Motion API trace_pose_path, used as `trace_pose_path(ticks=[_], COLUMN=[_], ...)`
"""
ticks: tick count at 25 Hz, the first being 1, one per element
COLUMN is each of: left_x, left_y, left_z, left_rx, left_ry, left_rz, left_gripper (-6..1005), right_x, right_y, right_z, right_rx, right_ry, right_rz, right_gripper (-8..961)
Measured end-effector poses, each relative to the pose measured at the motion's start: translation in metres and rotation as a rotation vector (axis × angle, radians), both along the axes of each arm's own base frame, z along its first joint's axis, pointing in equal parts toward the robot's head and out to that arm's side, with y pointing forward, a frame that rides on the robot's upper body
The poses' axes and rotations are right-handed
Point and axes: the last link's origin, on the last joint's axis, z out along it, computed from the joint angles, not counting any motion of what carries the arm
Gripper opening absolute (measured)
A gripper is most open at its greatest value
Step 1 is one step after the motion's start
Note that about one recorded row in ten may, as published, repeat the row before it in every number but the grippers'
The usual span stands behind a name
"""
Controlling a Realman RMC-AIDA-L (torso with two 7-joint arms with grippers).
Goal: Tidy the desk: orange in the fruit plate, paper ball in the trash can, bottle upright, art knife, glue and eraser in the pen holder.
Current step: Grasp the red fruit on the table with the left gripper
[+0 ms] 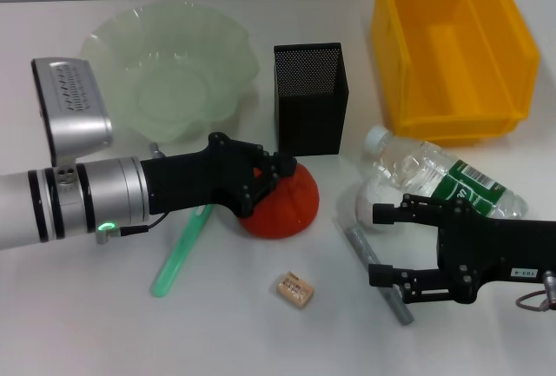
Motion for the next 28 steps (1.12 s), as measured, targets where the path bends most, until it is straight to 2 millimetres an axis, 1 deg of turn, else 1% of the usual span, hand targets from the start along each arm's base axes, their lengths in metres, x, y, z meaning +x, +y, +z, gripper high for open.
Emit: trace_pose_path(ticks=[5,8,13,20,23,24,28], left_x=[0.009,0.009,0.006,0.005,0.004,0.002,-0.001], left_y=[-0.005,-0.007,-0.011,-0.014,-0.015,-0.015,-0.012], left_z=[0.012,0.019,0.018,0.015,0.011,0.006,0.000], left_rx=[0.002,0.026,0.027,0.000,-0.006,-0.008,-0.002], left_ry=[-0.108,-0.133,-0.117,-0.095,-0.077,-0.049,-0.002], left_rz=[-0.028,-0.042,-0.049,-0.060,-0.062,-0.061,-0.043], left_gripper=[47,46,47,108,134,143,344], right_x=[0.001,0.001,0.002,0.002,0.002,0.002,0.002], right_y=[0.000,-0.002,-0.004,-0.004,-0.003,-0.003,-0.003], right_z=[0.000,-0.002,-0.003,-0.003,-0.003,-0.003,-0.003], right_rx=[0.005,0.006,0.011,0.012,0.012,0.012,0.011], right_ry=[0.006,0.010,0.019,0.019,0.019,0.019,0.020], right_rz=[-0.007,-0.007,-0.010,-0.011,-0.009,-0.009,-0.009], right_gripper=[829,829,829,828,828,828,828])
